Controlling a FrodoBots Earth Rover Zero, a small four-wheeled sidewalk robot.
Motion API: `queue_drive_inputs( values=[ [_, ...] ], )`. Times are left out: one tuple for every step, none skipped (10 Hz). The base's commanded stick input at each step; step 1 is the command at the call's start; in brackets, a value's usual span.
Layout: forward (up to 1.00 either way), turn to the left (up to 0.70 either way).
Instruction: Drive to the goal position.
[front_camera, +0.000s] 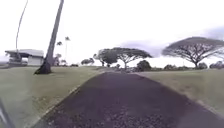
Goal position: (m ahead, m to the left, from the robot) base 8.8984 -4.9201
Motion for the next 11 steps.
queue_drive_inputs(
  values=[
    [0.81, -0.31],
    [0.80, -0.13],
    [0.80, 0.00],
    [0.80, 0.00],
    [0.80, 0.00],
    [0.80, 0.00],
    [0.80, 0.00],
    [0.80, 0.00],
    [0.80, 0.00],
    [0.80, 0.00],
    [0.80, 0.00]
  ],
)
